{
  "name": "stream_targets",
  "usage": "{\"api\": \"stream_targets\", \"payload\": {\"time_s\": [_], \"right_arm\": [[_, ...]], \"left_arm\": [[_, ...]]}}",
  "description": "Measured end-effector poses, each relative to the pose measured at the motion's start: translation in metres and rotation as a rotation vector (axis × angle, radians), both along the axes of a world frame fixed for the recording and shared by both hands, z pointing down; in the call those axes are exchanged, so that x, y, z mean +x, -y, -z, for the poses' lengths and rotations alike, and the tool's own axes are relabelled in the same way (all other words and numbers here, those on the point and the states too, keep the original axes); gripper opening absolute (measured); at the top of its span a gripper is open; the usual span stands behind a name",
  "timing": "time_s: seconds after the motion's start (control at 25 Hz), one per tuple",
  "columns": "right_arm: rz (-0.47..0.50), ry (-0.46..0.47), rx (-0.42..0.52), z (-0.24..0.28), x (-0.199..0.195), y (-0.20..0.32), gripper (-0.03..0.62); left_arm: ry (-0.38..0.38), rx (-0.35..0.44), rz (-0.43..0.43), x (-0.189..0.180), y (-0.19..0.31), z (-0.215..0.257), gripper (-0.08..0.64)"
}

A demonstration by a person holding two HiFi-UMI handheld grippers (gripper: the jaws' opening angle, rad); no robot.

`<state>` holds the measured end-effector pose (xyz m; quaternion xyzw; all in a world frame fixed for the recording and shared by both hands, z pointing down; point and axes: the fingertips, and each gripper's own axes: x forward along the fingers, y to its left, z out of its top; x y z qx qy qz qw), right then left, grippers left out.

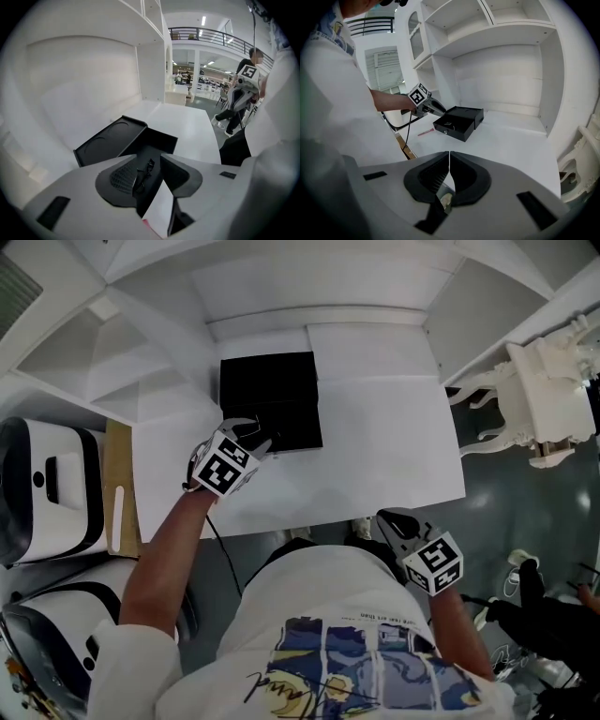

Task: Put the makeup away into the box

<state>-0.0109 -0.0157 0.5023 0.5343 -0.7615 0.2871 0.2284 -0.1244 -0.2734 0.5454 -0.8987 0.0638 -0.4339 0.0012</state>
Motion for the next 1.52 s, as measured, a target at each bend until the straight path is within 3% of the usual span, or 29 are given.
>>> {"api": "stream_targets", "payload": {"time_s": [0.2, 0.52, 0.96, 1.16, 1.52], "right_arm": [[0.04, 0.003, 0.005, -0.001, -0.011, 0.011, 0.028], [0.096, 0.005, 0.004, -0.004, -0.03, 0.022, 0.028], [0.12, 0.0, -0.014, -0.005, -0.037, 0.027, 0.028], [0.102, 0.001, -0.026, -0.007, -0.032, 0.023, 0.028], [0.088, 0.004, -0.027, -0.009, -0.024, 0.018, 0.029]], "left_arm": [[-0.055, 0.029, 0.086, -0.032, -0.001, 0.017, 0.166], [-0.032, -0.009, 0.233, -0.091, -0.01, -0.013, 0.166], [0.116, -0.115, 0.399, -0.145, -0.023, -0.092, 0.152], [0.174, -0.143, 0.43, -0.155, -0.021, -0.113, 0.132], [0.185, -0.211, 0.465, -0.152, -0.025, -0.121, 0.057]]}}
